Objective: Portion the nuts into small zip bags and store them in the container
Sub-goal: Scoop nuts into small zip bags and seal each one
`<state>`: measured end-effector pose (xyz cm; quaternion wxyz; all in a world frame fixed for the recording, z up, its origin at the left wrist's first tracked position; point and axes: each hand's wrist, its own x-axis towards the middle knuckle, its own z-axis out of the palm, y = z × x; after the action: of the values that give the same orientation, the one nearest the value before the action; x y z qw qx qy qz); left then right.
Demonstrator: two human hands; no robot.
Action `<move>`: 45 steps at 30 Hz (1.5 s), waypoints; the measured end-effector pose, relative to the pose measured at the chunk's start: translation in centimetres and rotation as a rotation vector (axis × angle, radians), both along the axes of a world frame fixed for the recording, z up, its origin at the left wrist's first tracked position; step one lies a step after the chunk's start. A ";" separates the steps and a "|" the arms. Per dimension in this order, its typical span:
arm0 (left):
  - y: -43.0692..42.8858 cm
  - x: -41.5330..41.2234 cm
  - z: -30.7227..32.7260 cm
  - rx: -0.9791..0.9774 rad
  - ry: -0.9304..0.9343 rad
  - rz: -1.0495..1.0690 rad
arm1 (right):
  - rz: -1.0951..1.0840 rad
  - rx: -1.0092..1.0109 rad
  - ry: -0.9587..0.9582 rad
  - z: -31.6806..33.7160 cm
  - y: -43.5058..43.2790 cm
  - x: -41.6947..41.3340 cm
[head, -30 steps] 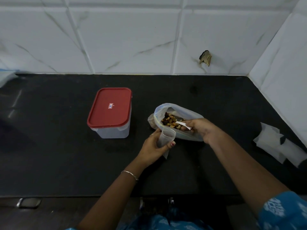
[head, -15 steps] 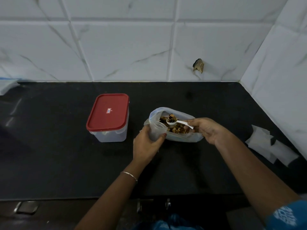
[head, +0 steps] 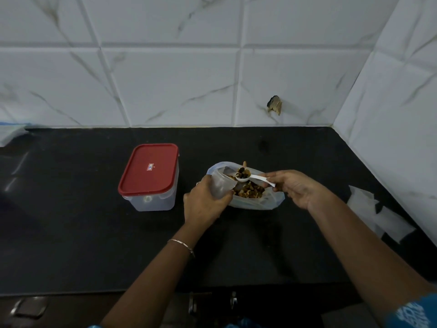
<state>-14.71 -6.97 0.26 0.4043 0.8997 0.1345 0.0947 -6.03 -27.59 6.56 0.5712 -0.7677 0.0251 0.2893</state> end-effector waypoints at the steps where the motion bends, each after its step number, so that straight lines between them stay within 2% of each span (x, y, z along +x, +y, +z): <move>1: 0.0 0.1 0.1 0.013 0.011 -0.005 | 0.000 0.010 -0.002 -0.1 0.0 0.0; 10: -0.3 0.8 0.7 0.093 0.114 -0.045 | 0.025 0.037 -0.009 0.9 -0.3 -0.5; 14: -0.6 1.3 1.0 0.068 0.066 -0.039 | 0.116 -0.044 -0.128 1.6 0.5 -0.9; 17: -0.9 1.6 1.0 0.028 0.046 -0.036 | 0.242 -0.254 -0.435 1.6 1.5 -1.6; 21: -1.3 1.6 1.0 -0.016 -0.027 0.007 | 0.420 -0.765 -1.203 1.8 2.7 -3.3; 23: -1.4 1.5 1.0 -0.064 -0.064 0.021 | 0.452 -0.924 -1.455 1.7 3.1 -4.0; 26: -1.2 1.3 0.7 -0.108 -0.114 0.032 | 0.462 -0.907 -1.598 1.5 2.9 -4.0; 32: -1.0 1.2 0.3 -0.183 -0.129 0.024 | 0.453 -0.851 -1.700 0.8 2.2 -4.2; 34: -0.9 1.2 0.0 -0.202 -0.123 0.018 | 0.397 -0.816 -1.686 0.5 2.2 -4.3; 36: -0.7 1.1 -0.3 -0.221 -0.112 0.018 | 0.283 -0.714 -1.553 0.2 2.3 -4.3; 38: -0.5 1.0 -0.6 -0.228 -0.117 0.017 | 0.162 -0.515 -1.292 -0.2 2.3 -4.2; 42: -0.6 0.5 -0.9 -0.280 -0.132 0.009 | -0.020 0.010 -0.657 -0.6 2.4 -4.3; 44: -0.5 0.1 -1.3 -0.309 -0.140 0.001 | -0.107 0.069 -0.449 -1.1 1.9 -4.2; 45: -0.5 -0.2 -1.5 -0.314 -0.143 0.001 | -0.106 0.034 -0.410 -1.5 1.5 -4.1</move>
<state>-14.89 -7.46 -1.28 0.5482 0.8165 0.1189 0.1366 -10.14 -26.10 5.06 0.5916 -0.7984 -0.0562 0.0972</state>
